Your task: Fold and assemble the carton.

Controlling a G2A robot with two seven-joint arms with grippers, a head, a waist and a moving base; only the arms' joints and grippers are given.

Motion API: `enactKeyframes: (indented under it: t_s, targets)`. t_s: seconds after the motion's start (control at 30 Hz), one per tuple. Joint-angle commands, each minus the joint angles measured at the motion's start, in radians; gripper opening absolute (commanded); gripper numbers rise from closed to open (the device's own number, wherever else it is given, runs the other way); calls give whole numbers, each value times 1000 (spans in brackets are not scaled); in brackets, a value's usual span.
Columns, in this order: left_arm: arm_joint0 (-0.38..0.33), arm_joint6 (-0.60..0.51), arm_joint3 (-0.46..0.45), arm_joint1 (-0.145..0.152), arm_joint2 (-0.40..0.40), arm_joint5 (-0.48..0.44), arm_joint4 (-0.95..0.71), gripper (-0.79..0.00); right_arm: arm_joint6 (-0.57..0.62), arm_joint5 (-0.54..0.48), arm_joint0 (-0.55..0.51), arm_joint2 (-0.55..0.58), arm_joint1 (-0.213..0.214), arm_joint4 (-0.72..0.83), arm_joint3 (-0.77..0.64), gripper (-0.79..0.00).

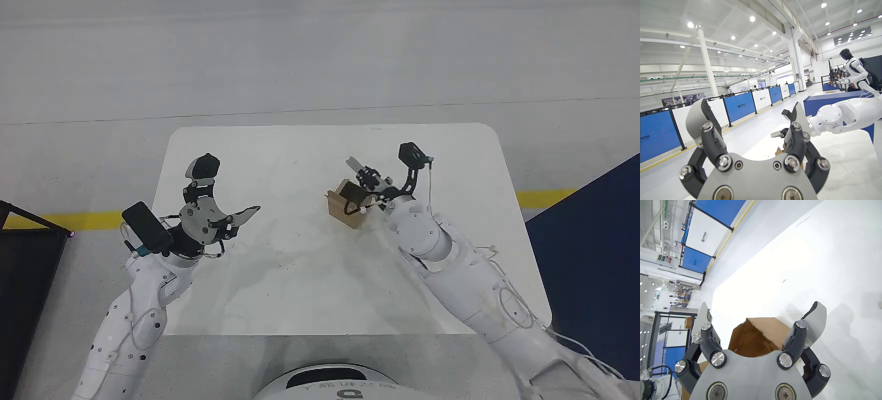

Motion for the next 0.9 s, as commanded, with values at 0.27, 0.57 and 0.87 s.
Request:
enactKeyframes:
  t_s: [0.27, 0.57, 0.87]
  targets:
    - [0, 0, 0, 0, 0, 0, 0, 0, 123, 31, -114, -4, -4, 96, -158, -102]
    - [0, 0, 0, 0, 0, 0, 0, 0, 240, -6, -208, -22, 12, -1, -287, -86]
    - [0, 0, 0, 0, 0, 0, 0, 0, 109, 56, -252, 0, 33, -415, -332, -406]
